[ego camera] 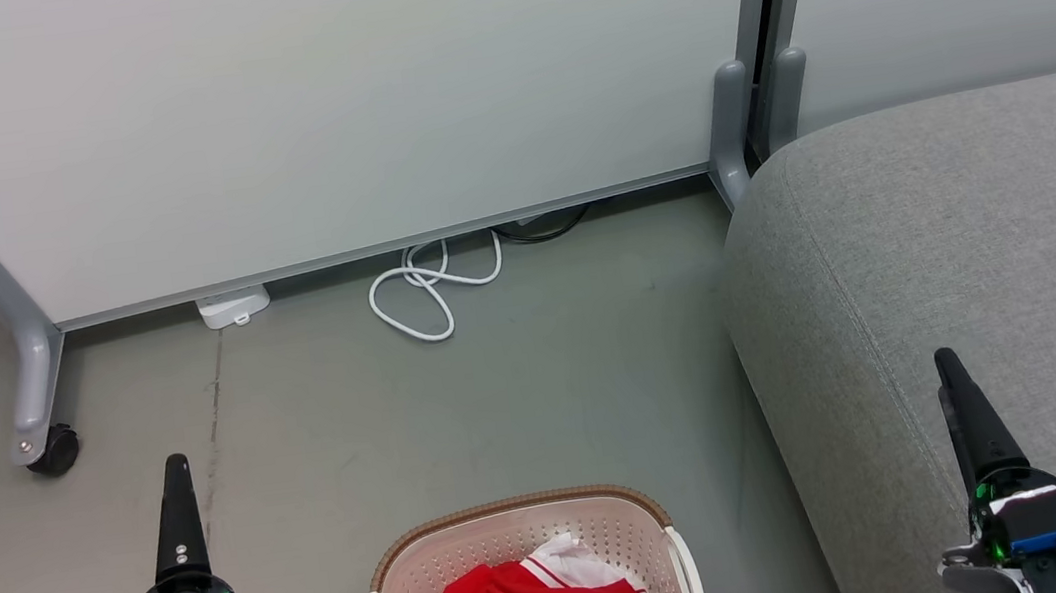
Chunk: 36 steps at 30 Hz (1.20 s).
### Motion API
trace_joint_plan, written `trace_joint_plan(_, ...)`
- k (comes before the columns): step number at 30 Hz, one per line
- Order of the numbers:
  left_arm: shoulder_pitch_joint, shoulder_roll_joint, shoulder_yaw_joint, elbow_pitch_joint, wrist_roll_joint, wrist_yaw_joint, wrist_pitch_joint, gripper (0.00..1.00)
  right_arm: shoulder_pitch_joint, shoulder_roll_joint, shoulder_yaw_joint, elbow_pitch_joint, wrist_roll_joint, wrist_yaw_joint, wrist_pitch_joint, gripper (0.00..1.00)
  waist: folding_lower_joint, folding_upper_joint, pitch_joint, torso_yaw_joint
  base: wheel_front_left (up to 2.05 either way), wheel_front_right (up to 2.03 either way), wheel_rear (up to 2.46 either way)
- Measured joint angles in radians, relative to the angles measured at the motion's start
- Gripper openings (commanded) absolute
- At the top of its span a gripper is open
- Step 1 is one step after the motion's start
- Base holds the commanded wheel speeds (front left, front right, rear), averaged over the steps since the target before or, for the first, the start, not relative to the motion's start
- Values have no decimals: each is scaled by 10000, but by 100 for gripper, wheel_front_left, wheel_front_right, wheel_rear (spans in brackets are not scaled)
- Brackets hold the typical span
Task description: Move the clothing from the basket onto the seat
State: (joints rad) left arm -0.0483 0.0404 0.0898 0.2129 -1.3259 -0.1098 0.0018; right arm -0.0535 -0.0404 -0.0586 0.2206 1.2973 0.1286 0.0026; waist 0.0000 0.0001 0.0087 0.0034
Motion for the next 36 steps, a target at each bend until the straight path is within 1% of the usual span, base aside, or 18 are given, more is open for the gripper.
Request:
trace_joint_plan(10,-1,6,-387,-502,1985,337,-393,100,-27,-4,230,-433,-1862,2,-393,100,0,-1,3,32,0,0,0)
trace_joint_plan(17,-4,13,-761,-646,3789,569,-637,100,-28,-10,430,-619,-3195,2,-637,100,0,0,12,57,0,0,0)
trace_joint_plan(24,-36,29,-1116,-642,5404,663,-849,100,-30,-13,562,-708,-4343,2,-851,100,2,0,28,97,0,0,0)
trace_joint_plan(31,-112,215,-1547,-560,6730,775,-1076,100,-50,-17,775,-550,-5741,2,-1072,100,2,0,35,121,0,0,0)
trace_joint_plan(36,-118,339,-1885,-499,7450,932,-1198,100,-67,-21,855,-430,-6498,4,-1206,100,1,0,27,144,0,0,0)
